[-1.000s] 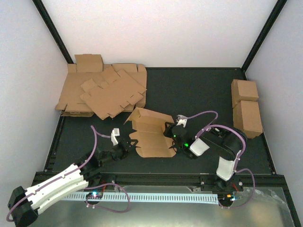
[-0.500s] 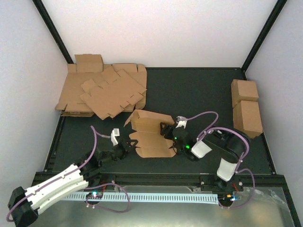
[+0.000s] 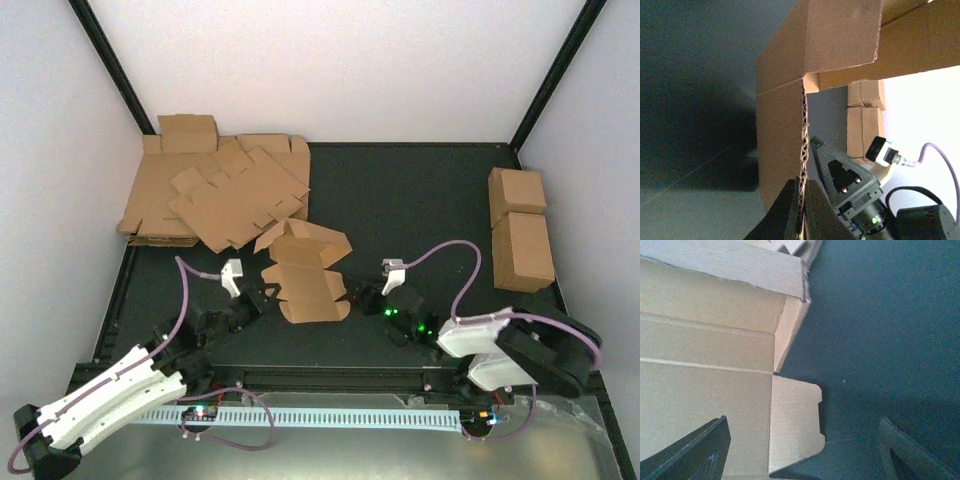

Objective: Fold the paper box

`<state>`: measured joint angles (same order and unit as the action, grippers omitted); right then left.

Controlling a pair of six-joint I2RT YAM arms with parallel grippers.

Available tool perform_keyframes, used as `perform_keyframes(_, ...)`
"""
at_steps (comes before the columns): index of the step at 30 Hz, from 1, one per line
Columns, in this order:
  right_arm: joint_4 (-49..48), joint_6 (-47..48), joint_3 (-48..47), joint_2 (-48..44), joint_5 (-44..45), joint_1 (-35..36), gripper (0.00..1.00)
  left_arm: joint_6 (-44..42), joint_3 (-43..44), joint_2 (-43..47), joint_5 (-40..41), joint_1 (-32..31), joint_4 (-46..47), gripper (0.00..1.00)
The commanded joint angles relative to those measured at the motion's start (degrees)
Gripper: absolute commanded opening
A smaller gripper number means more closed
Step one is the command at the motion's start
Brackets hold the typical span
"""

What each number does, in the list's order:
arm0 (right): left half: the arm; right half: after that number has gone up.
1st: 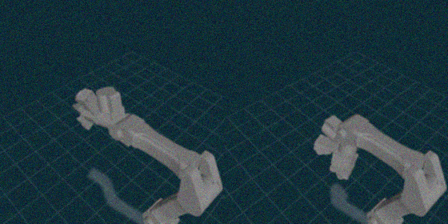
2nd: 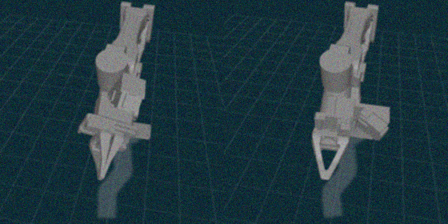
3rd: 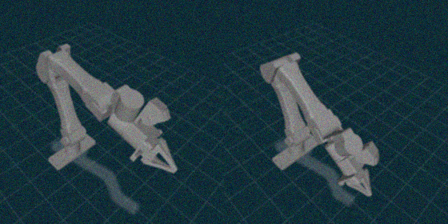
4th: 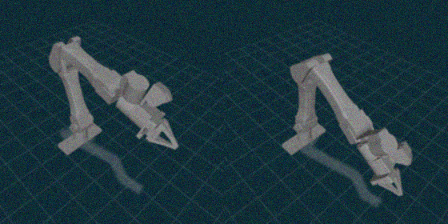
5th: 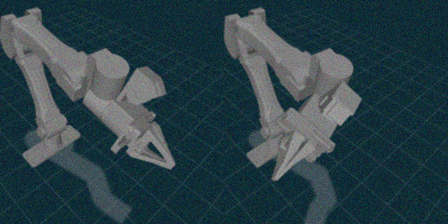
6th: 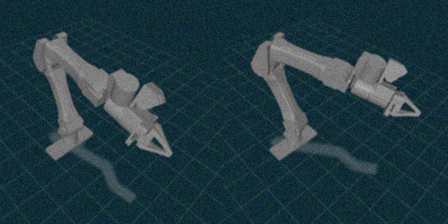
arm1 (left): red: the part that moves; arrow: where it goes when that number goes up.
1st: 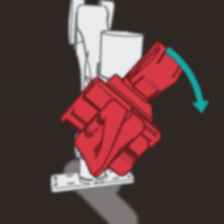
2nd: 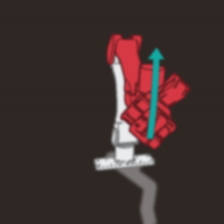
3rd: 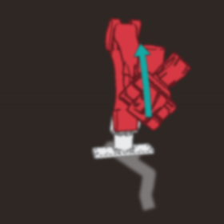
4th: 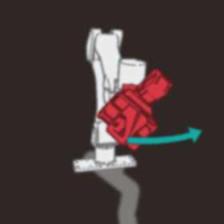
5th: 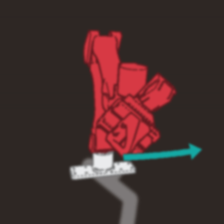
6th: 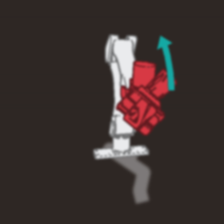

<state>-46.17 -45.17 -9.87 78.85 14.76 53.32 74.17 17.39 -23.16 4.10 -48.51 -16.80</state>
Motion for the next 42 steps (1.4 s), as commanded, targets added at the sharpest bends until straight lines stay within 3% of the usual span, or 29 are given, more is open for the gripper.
perform_keyframes(1, 10.04, 6.70, -0.13, -9.89, -0.28, 0.73, 0.83, -8.07, 8.34, -3.64, 1.33, 0.08, -7.59, 0.03)
perform_keyframes(7, 24.95, 14.76, -2.80, -24.22, 0.15, 0.82, 0.83, -16.20, 17.18, -7.93, 0.39, 0.33, -16.22, 0.04)
perform_keyframes(10, 31.62, 19.55, -5.49, -29.31, -2.83, 0.82, 0.81, -22.35, 23.96, -11.41, 0.72, 1.05, -24.77, 0.04)
perform_keyframes(17, 39.78, 23.74, -8.80, -37.70, -4.23, 0.71, 0.81, -33.32, 34.97, -17.75, -4.48, 2.06, -37.50, 0.02)
perform_keyframes(23, 51.89, 28.91, -18.76, -37.38, -4.83, 0.62, 0.82, -40.13, 38.45, -21.81, -14.72, 3.74, -41.91, 0.02)
perform_keyframes(29, 60.56, 35.49, -28.88, -36.24, -9.76, 0.61, 0.81, -45.97, 42.71, -25.85, -19.27, 4.21, -45.98, 0.02)
perform_keyframes(36, 66.61, 37.29, -37.67, -32.43, -18.44, 0.63, 0.80, -49.51, 48.98, -33.11, -18.53, 4.21, -50.36, 0.02)
perform_keyframes(42, 69.40, 31.46, -42.73, -28.24, -17.13, 0.35, 0.79, -52.61, 57.03, -41.08, -13.93, 4.21, -55.17, 0.02)
